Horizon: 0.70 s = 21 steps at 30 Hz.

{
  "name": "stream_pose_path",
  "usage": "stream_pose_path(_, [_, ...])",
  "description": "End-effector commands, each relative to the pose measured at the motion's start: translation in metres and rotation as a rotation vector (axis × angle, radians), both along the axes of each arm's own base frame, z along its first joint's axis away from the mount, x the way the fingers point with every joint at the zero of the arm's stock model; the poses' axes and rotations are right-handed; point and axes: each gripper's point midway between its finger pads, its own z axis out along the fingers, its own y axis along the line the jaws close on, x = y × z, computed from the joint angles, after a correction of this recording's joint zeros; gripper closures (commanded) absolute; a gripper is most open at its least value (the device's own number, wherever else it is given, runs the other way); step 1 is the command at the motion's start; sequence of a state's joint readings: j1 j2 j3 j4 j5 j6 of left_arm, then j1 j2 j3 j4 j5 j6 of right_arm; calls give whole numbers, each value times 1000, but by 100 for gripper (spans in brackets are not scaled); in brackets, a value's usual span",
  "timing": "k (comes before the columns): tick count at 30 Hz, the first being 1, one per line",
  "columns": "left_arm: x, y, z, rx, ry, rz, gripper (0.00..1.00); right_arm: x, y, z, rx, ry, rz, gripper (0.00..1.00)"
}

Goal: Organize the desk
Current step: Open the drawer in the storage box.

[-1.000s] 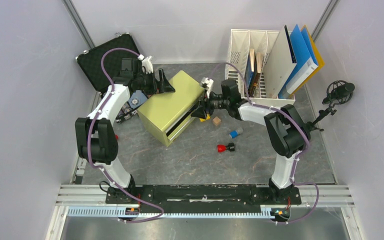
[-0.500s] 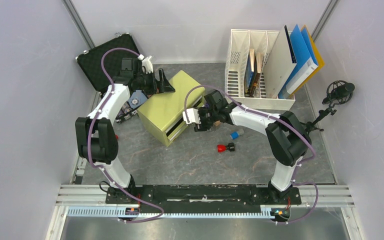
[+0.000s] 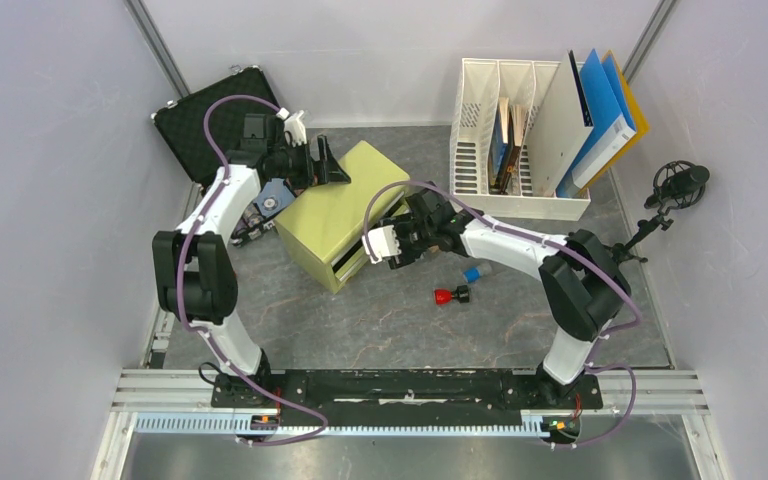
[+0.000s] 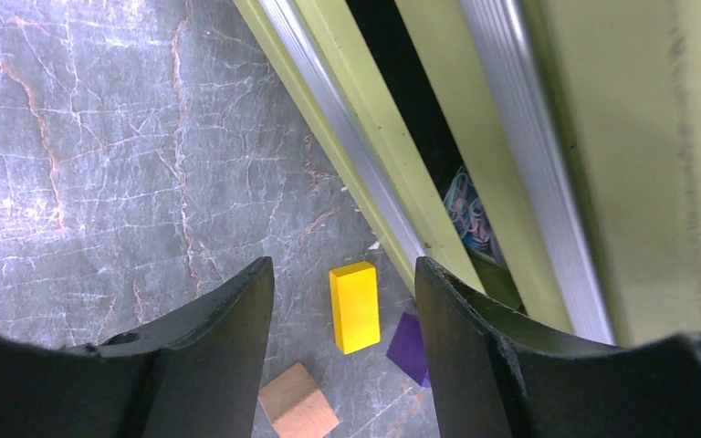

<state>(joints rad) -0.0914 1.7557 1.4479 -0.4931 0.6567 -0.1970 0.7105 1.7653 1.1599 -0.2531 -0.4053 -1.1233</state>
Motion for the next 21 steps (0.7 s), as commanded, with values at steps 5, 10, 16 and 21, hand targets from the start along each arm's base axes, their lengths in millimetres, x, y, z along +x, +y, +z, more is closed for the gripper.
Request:
stream_pose_path(5, [0, 27, -62, 169, 127, 84, 1, 2, 8, 19, -12, -176, 46, 36])
stream_pose_path(10, [3, 26, -65, 163, 137, 79, 1, 6, 12, 16, -35, -276, 60, 36])
stream_pose_path(16, [4, 25, -72, 157, 159, 78, 1, 11, 15, 22, -28, -338, 45, 36])
stream_pose_path(21, [4, 26, -75, 167, 164, 76, 1, 8, 16, 24, -32, -352, 50, 36])
